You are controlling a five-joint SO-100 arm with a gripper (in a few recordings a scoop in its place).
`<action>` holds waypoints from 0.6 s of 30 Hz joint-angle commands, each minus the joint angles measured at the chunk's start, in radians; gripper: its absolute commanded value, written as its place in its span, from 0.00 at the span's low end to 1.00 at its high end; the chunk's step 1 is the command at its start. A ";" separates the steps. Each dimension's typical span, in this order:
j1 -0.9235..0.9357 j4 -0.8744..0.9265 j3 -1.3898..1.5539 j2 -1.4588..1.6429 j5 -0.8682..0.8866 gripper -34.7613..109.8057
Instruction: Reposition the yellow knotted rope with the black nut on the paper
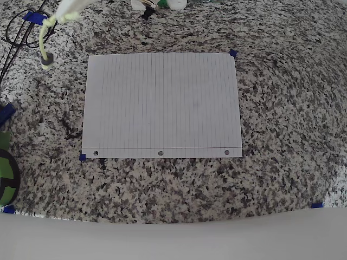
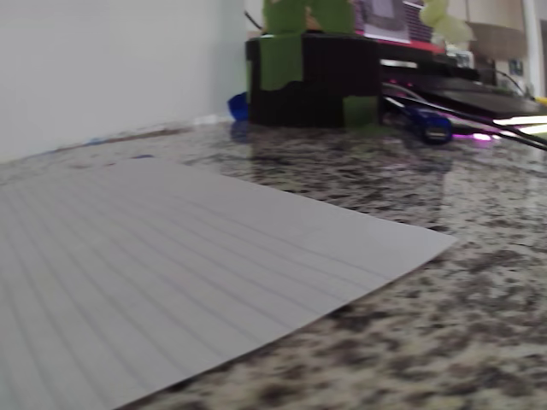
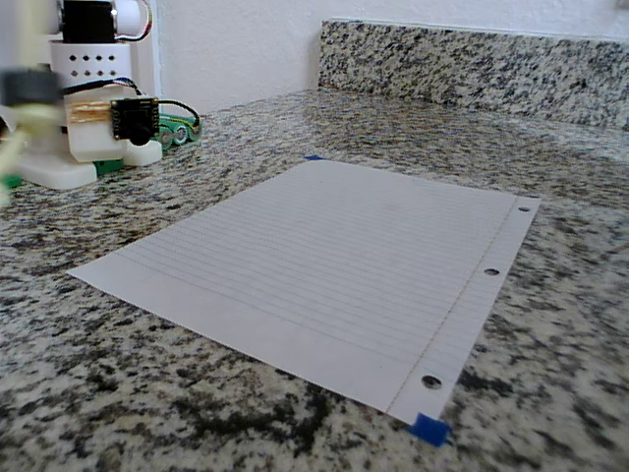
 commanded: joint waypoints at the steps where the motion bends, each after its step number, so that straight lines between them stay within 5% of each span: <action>1: 0.044 0.048 0.006 0.043 0.000 0.24; 18: -0.319 0.328 0.152 0.091 0.370 0.24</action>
